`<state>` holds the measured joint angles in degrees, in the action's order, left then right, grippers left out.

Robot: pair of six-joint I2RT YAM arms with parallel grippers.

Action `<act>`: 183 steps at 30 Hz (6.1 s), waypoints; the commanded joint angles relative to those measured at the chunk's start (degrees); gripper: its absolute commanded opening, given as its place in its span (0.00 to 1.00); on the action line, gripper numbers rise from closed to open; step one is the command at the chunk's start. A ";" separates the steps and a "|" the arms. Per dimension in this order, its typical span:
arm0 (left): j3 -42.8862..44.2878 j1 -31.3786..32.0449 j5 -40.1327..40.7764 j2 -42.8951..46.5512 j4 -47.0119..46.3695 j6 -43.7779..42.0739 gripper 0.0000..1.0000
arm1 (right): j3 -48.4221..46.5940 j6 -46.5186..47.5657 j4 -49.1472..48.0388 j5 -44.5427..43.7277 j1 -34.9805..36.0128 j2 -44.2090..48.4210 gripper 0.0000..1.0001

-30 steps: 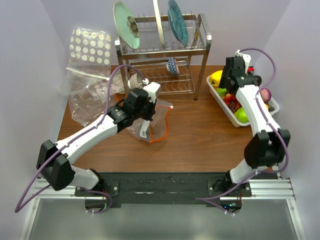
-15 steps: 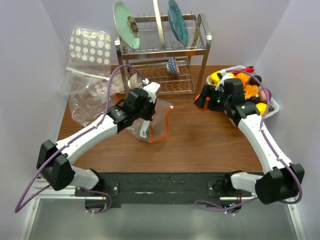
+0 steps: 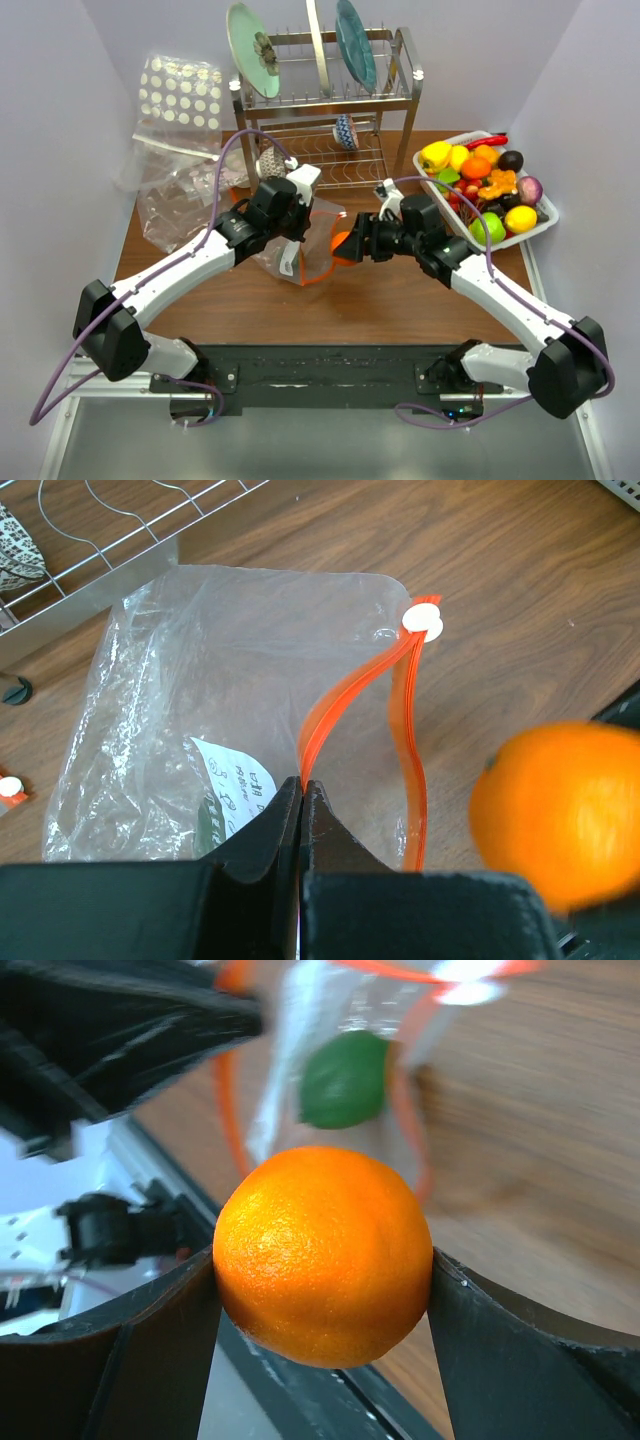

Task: Place the food in the zip-top bag and seal the zipper
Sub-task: Place the fake fruit in the zipper food storage bag, then pick up the fake food from the bin.

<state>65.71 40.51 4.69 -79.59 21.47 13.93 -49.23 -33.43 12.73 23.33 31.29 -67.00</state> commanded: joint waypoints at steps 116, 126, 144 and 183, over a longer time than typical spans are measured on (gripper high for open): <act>-3.13 -1.14 1.64 8.75 -4.33 -0.84 0.00 | -15.28 -7.26 -7.89 -31.77 -50.01 -22.65 0.63; -3.22 -1.05 1.64 8.58 -4.42 -0.93 0.00 | -14.05 -6.82 -9.39 -33.26 -50.01 -21.33 0.18; -3.31 -1.05 1.38 8.66 -4.42 -0.93 0.00 | -17.74 -3.22 1.24 -30.99 -50.01 -4.46 0.19; -3.22 -1.05 1.73 8.31 -4.51 -1.10 0.00 | -6.84 4.16 13.28 13.94 -10.92 11.63 0.24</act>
<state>62.87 39.75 6.13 -72.29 20.12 13.87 -57.23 -31.51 24.18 37.52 16.27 -55.72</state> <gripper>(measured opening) 0.021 0.258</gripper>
